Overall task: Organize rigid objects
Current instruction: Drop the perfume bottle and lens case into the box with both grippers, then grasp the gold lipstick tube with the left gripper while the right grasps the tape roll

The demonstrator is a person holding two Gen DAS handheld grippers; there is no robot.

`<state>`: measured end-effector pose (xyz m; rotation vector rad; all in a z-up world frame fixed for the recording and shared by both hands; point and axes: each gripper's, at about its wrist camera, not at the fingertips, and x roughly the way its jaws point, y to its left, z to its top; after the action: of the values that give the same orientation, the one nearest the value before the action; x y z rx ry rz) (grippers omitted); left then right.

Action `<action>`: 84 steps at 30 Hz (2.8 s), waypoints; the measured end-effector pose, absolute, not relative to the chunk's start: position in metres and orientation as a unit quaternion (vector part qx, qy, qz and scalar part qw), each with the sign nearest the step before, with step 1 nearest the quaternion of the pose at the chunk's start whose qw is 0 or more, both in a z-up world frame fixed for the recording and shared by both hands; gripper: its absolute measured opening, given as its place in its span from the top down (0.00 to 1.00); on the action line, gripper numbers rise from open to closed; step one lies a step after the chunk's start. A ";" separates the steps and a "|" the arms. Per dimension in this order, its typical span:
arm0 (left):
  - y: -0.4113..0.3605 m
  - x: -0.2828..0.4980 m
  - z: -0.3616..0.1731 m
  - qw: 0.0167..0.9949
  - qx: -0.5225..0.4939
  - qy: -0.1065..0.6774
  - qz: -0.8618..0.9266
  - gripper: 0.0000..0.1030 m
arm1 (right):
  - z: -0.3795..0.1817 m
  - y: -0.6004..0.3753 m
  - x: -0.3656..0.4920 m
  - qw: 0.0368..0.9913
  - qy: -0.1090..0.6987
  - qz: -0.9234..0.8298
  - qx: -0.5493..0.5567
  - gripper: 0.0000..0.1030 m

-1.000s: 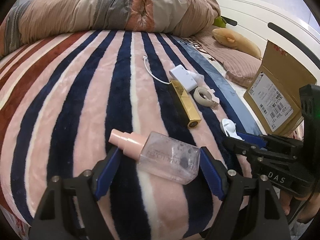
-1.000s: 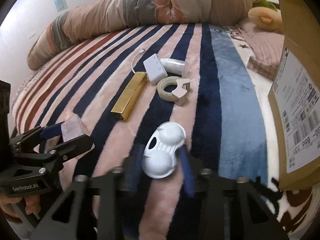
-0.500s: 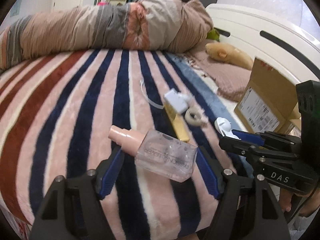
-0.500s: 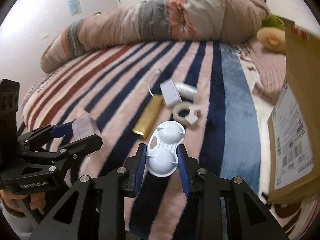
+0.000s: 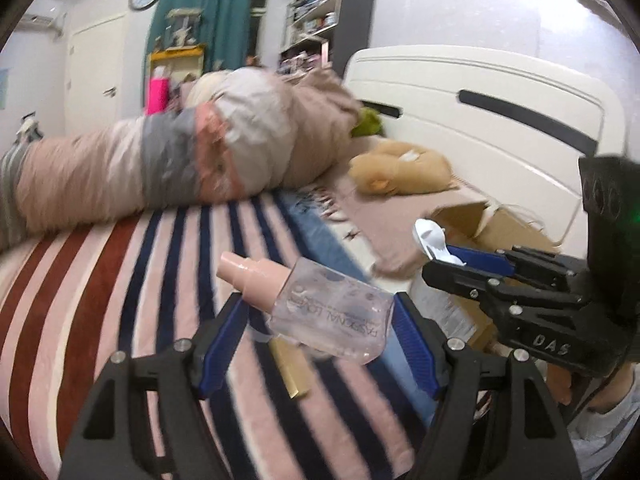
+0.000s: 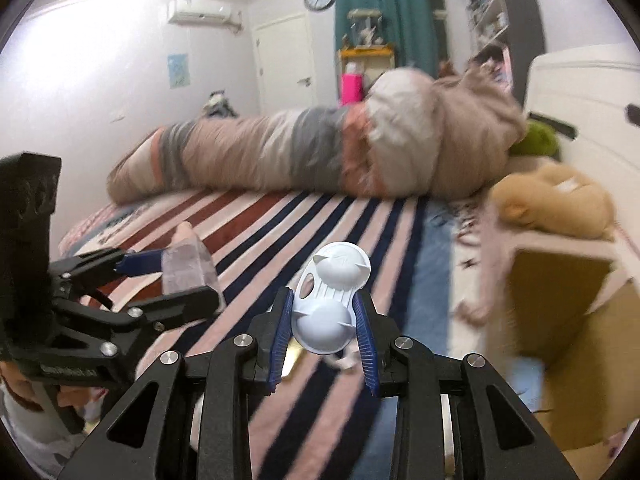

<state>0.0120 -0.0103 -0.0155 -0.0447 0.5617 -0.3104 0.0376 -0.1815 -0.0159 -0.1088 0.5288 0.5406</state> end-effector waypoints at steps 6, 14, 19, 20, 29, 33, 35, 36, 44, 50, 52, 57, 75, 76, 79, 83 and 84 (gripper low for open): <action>-0.073 0.034 0.017 0.945 0.015 0.253 -0.208 0.31 | -0.006 -0.249 0.043 0.950 0.250 0.182 -0.043 0.74; -0.166 0.067 0.012 0.920 0.047 0.278 -0.270 0.31 | -0.035 -0.314 0.063 0.944 0.300 0.128 -0.038 0.74; -0.200 0.080 -0.001 0.906 0.063 0.304 -0.287 0.31 | -0.049 -0.335 0.071 0.941 0.318 0.110 -0.041 0.74; -0.205 0.083 -0.003 0.904 0.066 0.309 -0.288 0.31 | -0.051 -0.339 0.071 0.940 0.321 0.104 -0.041 0.74; -0.228 0.098 -0.014 0.890 0.077 0.332 -0.302 0.31 | -0.055 -0.353 0.073 0.940 0.325 0.093 -0.042 0.70; -0.233 0.100 -0.018 0.887 0.083 0.338 -0.304 0.31 | -0.053 -0.352 0.071 0.941 0.321 0.096 -0.043 0.64; -0.234 0.100 -0.019 0.886 0.086 0.340 -0.305 0.31 | -0.053 -0.353 0.071 0.942 0.320 0.096 -0.043 0.64; -0.234 0.100 -0.020 0.885 0.087 0.341 -0.305 0.31 | -0.052 -0.353 0.070 0.942 0.320 0.096 -0.043 0.64; -0.235 0.100 -0.022 0.882 0.094 0.347 -0.305 0.31 | -0.051 -0.352 0.067 0.942 0.321 0.090 -0.047 0.56; -0.226 0.091 -0.012 0.887 0.085 0.332 -0.309 0.27 | -0.048 -0.350 0.062 0.942 0.320 0.085 -0.055 0.48; -0.221 0.087 -0.008 0.890 0.082 0.327 -0.307 0.26 | -0.047 -0.349 0.061 0.942 0.319 0.081 -0.057 0.48; -0.196 0.073 0.006 0.902 0.063 0.308 -0.296 0.26 | -0.041 -0.347 0.058 0.943 0.319 0.073 -0.060 0.48; 0.027 0.041 -0.016 0.947 -0.025 0.299 -0.114 0.19 | -0.004 -0.190 0.044 0.918 0.275 0.278 -0.070 0.48; 0.036 0.043 -0.027 0.945 -0.032 0.309 -0.108 0.19 | -0.010 -0.179 0.045 0.913 0.282 0.285 -0.074 0.48; 0.053 0.051 -0.061 0.935 -0.047 0.339 -0.097 0.19 | -0.036 -0.144 0.060 0.896 0.322 0.293 -0.091 0.48; 0.055 0.064 -0.111 0.914 -0.072 0.385 -0.106 0.19 | -0.089 -0.125 0.086 0.877 0.383 0.274 -0.096 0.48; 0.051 0.068 -0.119 0.910 -0.074 0.393 -0.110 0.19 | -0.102 -0.126 0.094 0.875 0.395 0.263 -0.096 0.48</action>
<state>0.0677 0.0510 -0.1194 -0.1533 0.8109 -0.2267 0.0940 -0.1265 -0.1019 -0.2002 0.8257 0.5486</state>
